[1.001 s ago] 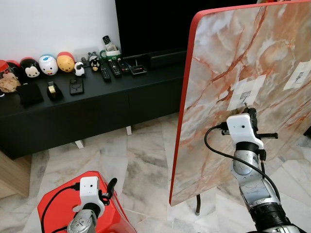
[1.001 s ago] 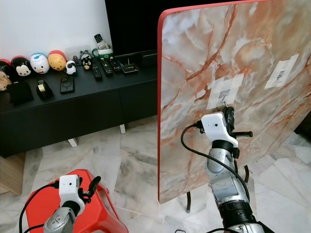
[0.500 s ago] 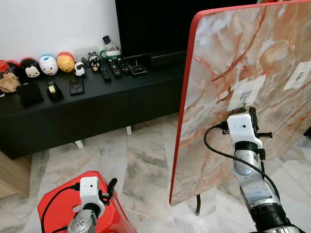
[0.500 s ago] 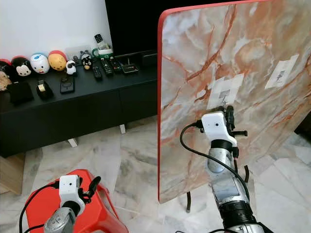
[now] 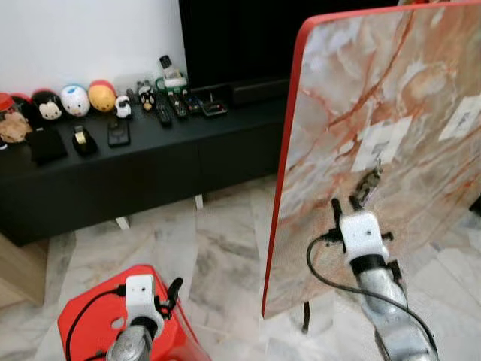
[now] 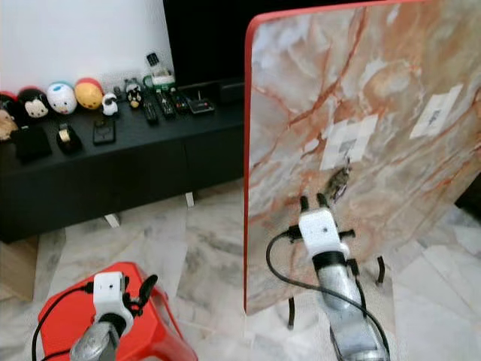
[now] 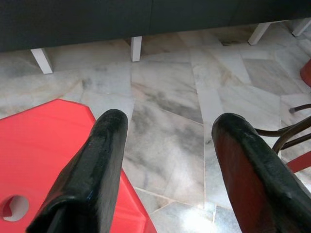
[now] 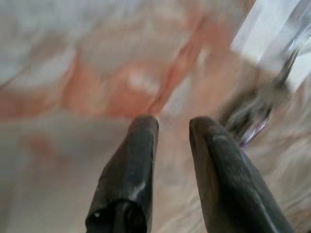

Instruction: Hang keys on a hook

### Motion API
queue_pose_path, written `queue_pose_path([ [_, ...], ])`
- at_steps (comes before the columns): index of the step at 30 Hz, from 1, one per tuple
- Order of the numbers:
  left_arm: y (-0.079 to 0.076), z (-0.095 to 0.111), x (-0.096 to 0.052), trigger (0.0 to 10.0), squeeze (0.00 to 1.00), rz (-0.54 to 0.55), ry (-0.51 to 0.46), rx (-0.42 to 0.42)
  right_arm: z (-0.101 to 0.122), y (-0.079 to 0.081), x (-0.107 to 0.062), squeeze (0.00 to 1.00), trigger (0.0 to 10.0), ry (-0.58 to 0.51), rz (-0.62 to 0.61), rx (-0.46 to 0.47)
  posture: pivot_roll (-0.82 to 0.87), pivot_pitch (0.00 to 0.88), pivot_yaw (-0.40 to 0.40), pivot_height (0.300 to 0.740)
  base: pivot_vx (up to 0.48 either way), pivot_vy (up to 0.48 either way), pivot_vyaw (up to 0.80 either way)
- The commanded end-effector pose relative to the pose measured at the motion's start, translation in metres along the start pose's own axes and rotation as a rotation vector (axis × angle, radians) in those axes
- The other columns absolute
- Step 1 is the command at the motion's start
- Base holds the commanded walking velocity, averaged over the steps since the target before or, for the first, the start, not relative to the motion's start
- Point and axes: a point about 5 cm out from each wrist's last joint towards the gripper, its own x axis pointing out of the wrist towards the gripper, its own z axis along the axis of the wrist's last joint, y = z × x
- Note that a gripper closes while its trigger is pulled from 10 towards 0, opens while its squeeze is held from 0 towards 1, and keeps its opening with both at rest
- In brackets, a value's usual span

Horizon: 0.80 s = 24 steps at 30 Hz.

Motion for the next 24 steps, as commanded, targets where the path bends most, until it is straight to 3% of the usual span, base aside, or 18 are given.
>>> queue_pose_path([
  [1, 0.005, -0.004, -0.004, 10.0, 0.0, 0.012, 0.017, 0.008, -0.004, -0.001, -0.004, 0.0, 10.0, 0.041, -0.017, 0.042, -0.02, 0.041, -0.054, 0.74, 0.0, 0.0, 0.0],
  [3, 0.008, -0.005, -0.005, 10.0, 0.0, 0.017, 0.022, 0.014, -0.044, 0.001, -0.024, 0.0, 10.0, 0.302, -0.086, 0.133, -0.02, 0.04, -0.049, 0.74, 0.0, 0.0, 0.0],
  [5, 0.008, -0.005, -0.005, 10.0, 0.0, 0.018, 0.023, 0.015, -0.051, 0.002, -0.028, 0.0, 10.0, 0.354, -0.099, 0.143, -0.02, 0.04, -0.049, 0.74, 0.0, 0.0, 0.0],
  [7, 0.011, -0.005, -0.005, 10.0, 0.0, 0.023, 0.025, 0.017, -0.072, 0.0, -0.039, 0.0, 10.0, 0.502, -0.207, 0.308, -0.02, 0.039, -0.043, 0.74, 0.0, 0.0, 0.0],
  [10, 0.012, -0.004, -0.005, 10.0, 0.0, 0.026, 0.028, 0.018, -0.093, 0.006, -0.047, 0.0, 10.0, 0.645, -0.237, 0.456, -0.02, 0.036, -0.041, 0.74, 0.0, 0.0, 0.0],
  [18, 0.021, -0.012, -0.008, 10.0, 0.0, 0.055, 0.1, -0.008, -0.127, 0.032, -0.054, 0.0, 10.0, 0.848, -0.154, 0.533, -0.03, 0.024, -0.015, 0.74, 0.0, 0.0, 0.0],
  [24, 0.031, -0.03, -0.016, 10.0, 0.0, 0.062, 0.257, 0.03, -0.152, 0.046, -0.089, 0.0, 10.0, 1.063, -0.162, 0.577, -0.02, 0.0, 0.005, 0.74, 0.0, 0.0, 0.0],
])
